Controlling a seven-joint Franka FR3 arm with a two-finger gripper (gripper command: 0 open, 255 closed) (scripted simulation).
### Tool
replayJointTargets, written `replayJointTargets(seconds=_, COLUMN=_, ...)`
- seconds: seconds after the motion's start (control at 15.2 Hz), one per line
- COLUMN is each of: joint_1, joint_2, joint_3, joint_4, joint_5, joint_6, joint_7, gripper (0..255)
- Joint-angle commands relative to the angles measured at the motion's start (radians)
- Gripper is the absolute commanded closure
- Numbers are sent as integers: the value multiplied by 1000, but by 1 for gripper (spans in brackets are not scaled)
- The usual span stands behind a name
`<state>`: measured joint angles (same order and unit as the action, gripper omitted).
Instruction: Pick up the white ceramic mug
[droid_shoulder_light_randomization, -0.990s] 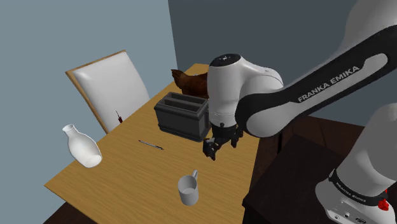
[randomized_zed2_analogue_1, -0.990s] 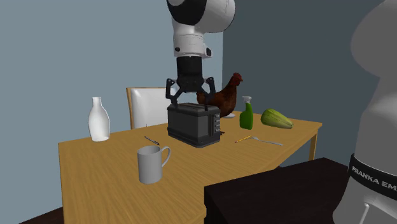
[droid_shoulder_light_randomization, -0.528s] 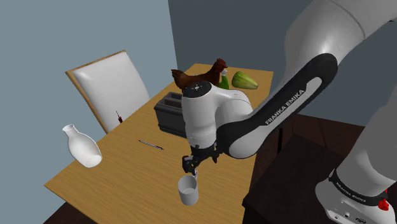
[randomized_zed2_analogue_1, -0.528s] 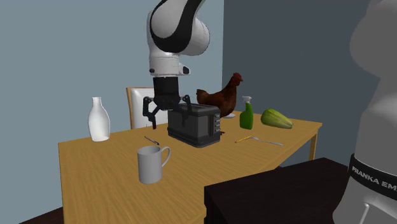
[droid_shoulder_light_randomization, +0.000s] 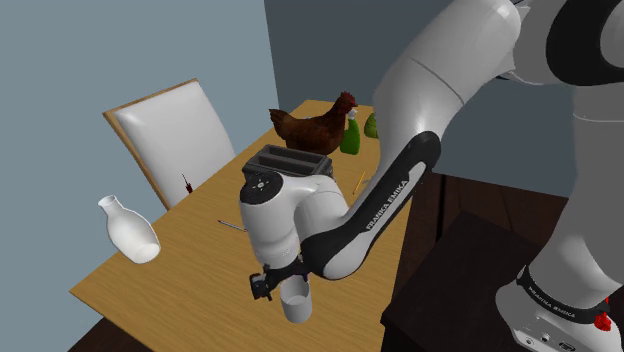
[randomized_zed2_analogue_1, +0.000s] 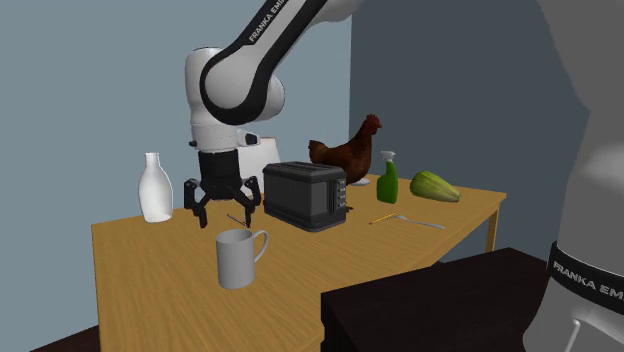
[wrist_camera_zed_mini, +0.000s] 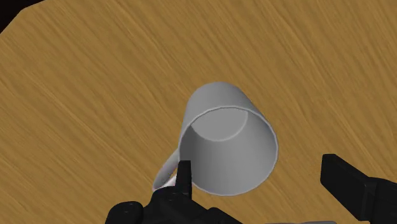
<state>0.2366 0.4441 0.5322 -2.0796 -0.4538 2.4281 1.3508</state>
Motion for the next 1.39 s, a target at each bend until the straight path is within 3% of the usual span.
replayJointTargets(seconds=0.0, joint_1=49, joint_2=79, joint_3=-31, joint_4=74, joint_5=-47, joint_6=-2, joint_7=48, gripper=0)
replayJointTargets(seconds=0.66, joint_1=85, joint_2=159, joint_3=-80, joint_4=88, joint_5=-105, joint_6=59, joint_7=90, gripper=0)
replayJointTargets(seconds=0.73, joint_1=85, joint_2=159, joint_3=-80, joint_4=88, joint_5=-105, joint_6=59, joint_7=90, gripper=255)
replayJointTargets(seconds=1.32, joint_1=85, joint_2=159, joint_3=-80, joint_4=88, joint_5=-105, joint_6=59, joint_7=90, gripper=255)
